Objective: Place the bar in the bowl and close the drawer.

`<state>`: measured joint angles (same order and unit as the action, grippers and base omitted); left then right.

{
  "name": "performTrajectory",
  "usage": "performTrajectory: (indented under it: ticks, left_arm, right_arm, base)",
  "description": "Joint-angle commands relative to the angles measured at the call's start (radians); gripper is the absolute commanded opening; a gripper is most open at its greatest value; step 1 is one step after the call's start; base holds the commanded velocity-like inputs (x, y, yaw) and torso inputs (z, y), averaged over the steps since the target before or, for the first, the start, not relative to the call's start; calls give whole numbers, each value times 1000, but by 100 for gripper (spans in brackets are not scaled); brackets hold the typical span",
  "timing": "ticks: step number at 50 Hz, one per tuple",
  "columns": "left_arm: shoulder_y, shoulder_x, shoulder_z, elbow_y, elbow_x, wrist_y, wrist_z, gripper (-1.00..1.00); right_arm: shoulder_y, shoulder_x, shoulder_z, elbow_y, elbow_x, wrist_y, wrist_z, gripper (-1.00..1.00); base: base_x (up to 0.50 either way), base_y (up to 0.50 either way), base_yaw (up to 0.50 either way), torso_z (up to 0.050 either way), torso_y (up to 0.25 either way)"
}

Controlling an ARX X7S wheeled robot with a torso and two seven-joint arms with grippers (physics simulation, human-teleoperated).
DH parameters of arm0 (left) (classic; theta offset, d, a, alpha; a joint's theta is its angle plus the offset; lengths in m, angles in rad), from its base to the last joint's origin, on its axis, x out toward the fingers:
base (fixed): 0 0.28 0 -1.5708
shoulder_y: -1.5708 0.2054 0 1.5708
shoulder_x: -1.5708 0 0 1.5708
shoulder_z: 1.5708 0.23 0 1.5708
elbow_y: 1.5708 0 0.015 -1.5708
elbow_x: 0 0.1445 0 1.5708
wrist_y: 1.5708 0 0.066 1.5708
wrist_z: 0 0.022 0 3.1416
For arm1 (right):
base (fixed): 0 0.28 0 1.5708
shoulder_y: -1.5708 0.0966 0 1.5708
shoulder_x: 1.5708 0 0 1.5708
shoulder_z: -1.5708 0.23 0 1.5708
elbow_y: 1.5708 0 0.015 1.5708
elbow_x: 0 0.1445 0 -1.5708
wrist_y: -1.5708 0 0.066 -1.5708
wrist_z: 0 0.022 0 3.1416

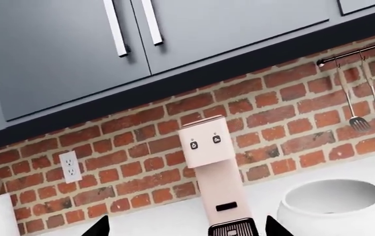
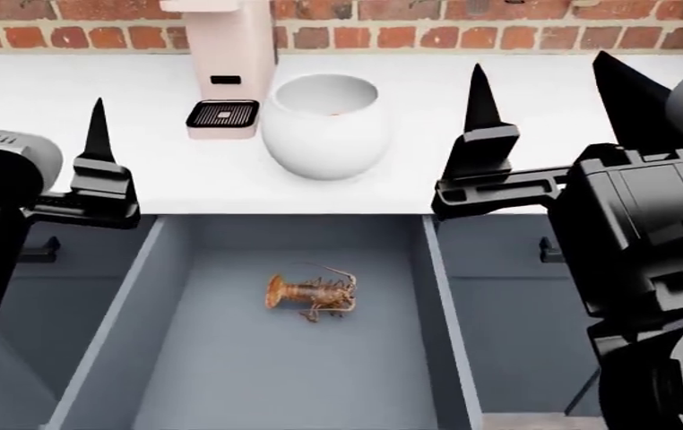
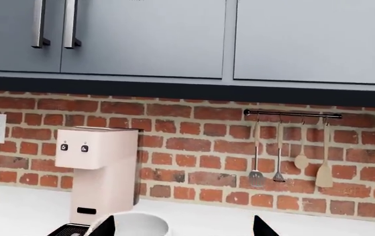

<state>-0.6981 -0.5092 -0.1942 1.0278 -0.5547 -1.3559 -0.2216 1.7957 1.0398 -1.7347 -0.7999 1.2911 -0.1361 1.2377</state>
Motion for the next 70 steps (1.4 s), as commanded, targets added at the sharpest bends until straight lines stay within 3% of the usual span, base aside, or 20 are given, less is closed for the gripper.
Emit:
performTrajectory:
  ticks: [1,12,50,70]
  left_arm:
    - [-9,-89,-44,17,-290,5,-209,100]
    - [-10,-149,-44,11,-431,48,-326,100]
    - [-2,-214,16,-5,-486,128,-419,100]
    - [-80,-154,235,-43,-395,194,-413,100]
  right_arm:
    - [-35,-3,0,1,-34,-25,-1,100]
    - [-40,-58,10,53,-70,-21,-16,100]
    - [-79,-85,29,81,-81,-43,-35,100]
    - [-138,-127,31,197,-137,-79,-72,100]
  base:
    - [0,-500,0,0,0]
    - [71,-500,0,0,0]
    - [15,-500,0,0,0]
    - [0,-500,0,0,0]
